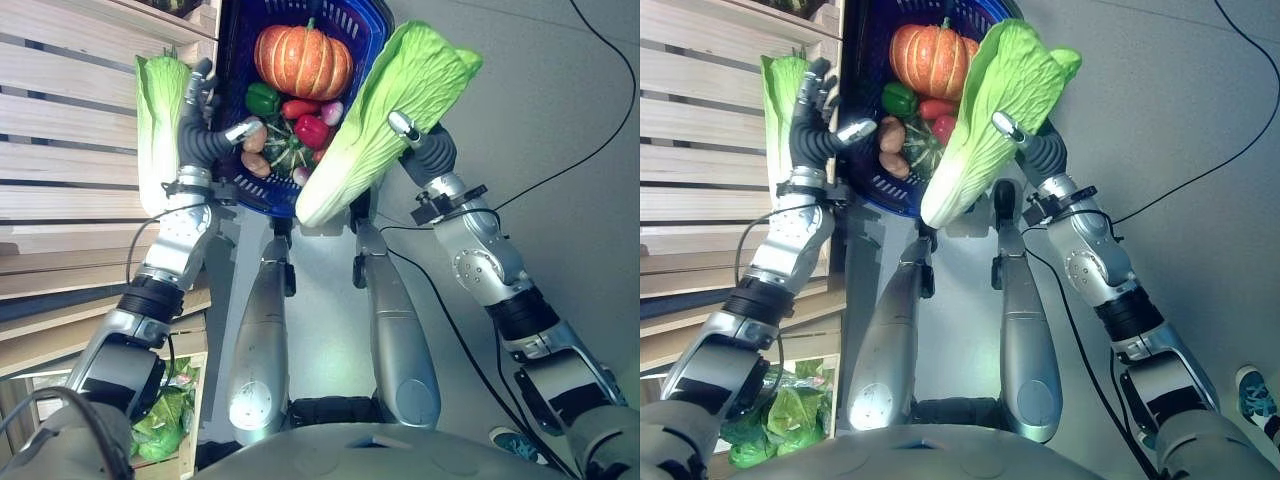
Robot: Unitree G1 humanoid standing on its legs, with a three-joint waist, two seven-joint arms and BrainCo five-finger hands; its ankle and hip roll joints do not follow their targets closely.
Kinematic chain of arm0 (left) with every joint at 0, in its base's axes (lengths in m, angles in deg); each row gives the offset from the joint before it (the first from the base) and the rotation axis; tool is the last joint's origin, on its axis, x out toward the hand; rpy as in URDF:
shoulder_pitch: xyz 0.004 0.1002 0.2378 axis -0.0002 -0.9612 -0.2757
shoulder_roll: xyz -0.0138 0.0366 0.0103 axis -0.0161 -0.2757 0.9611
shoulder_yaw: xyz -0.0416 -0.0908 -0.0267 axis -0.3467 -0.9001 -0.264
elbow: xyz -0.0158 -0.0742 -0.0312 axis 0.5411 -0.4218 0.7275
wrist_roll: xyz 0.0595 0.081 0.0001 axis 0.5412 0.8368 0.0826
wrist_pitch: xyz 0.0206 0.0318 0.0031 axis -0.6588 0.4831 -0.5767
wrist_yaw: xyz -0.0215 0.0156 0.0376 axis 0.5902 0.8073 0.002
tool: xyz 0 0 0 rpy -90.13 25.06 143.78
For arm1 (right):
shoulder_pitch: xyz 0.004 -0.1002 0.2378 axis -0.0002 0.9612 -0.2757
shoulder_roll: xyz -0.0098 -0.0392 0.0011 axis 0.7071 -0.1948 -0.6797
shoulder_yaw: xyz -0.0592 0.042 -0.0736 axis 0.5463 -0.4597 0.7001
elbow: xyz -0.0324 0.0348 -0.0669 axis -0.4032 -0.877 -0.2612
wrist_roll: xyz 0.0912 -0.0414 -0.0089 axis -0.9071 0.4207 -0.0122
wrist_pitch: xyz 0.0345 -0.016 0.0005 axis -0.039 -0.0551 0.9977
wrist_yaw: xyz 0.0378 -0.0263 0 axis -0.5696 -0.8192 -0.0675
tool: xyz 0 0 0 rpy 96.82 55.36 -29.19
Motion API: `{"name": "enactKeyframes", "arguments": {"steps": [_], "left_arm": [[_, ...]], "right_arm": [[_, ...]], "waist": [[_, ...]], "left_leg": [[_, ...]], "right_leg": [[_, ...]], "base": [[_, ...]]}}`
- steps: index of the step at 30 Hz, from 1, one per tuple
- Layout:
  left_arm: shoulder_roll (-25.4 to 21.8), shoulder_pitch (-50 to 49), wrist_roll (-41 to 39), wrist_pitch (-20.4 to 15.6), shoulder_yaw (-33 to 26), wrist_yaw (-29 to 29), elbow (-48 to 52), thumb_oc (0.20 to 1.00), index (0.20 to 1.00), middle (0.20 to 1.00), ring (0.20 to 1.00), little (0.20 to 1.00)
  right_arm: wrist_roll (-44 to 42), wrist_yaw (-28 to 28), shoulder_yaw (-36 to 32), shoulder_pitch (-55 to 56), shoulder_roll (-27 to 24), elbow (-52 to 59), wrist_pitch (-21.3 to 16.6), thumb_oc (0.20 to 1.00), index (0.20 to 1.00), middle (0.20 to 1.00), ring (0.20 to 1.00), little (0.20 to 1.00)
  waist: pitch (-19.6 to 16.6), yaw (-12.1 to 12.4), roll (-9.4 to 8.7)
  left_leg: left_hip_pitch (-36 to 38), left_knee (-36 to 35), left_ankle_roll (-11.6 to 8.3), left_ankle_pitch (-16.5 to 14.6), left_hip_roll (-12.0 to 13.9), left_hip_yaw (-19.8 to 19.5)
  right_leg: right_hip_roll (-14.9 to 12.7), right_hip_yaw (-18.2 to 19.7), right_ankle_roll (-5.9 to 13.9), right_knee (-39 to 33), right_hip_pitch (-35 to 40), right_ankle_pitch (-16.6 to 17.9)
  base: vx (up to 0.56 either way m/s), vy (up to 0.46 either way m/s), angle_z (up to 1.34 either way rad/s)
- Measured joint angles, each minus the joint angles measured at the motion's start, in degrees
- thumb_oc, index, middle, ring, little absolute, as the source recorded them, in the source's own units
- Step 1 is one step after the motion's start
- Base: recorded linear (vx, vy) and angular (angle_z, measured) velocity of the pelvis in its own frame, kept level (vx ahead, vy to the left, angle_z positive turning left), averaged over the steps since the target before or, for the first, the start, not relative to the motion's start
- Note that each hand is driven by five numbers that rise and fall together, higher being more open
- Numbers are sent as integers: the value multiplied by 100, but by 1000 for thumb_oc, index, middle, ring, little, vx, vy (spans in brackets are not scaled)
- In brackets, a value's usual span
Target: Pick up fruits and vegetables into the basket
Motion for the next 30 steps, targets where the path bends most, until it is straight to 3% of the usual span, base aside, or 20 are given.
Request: {"name": "enactKeyframes", "arguments": {"steps": [7, 16, 30], "left_arm": [[6, 38, 1, 57, -1, -58, -575, 1000, 1000, 1000, 1000, 1000], [4, 162, -9, 122, 17, -34, -1230, 1000, 1000, 1000, 1000, 1000], [-2, 850, -261, 109, 467, 232, -1725, 1000, 1000, 1000, 1000, 1000]], "right_arm": [[393, -26, -40, -217, -17, -239, 12, 200, 200, 200, 200, 200], [845, -586, 82, -1051, -80, -1170, 115, 200, 200, 200, 200, 200], [979, -1372, 356, -2898, 45, -3452, 751, 200, 200, 200, 200, 200]], "waist": [[0, -8, 0], [1, 41, 1], [3, 461, 14]], "left_leg": [[0, 25, 0, 0, 2, -3], [1, 101, -11, 6, 0, -87], [-127, 100, -61, 149, -45, -321]], "right_leg": [[2, -2, -1, 7, 10, 1], [-14, -102, -2, 26, 73, 1], [-120, -363, -54, 146, 4, -18]], "base": [[0, 5, 0], [4, 0, 3], [12, -5, 9]]}}
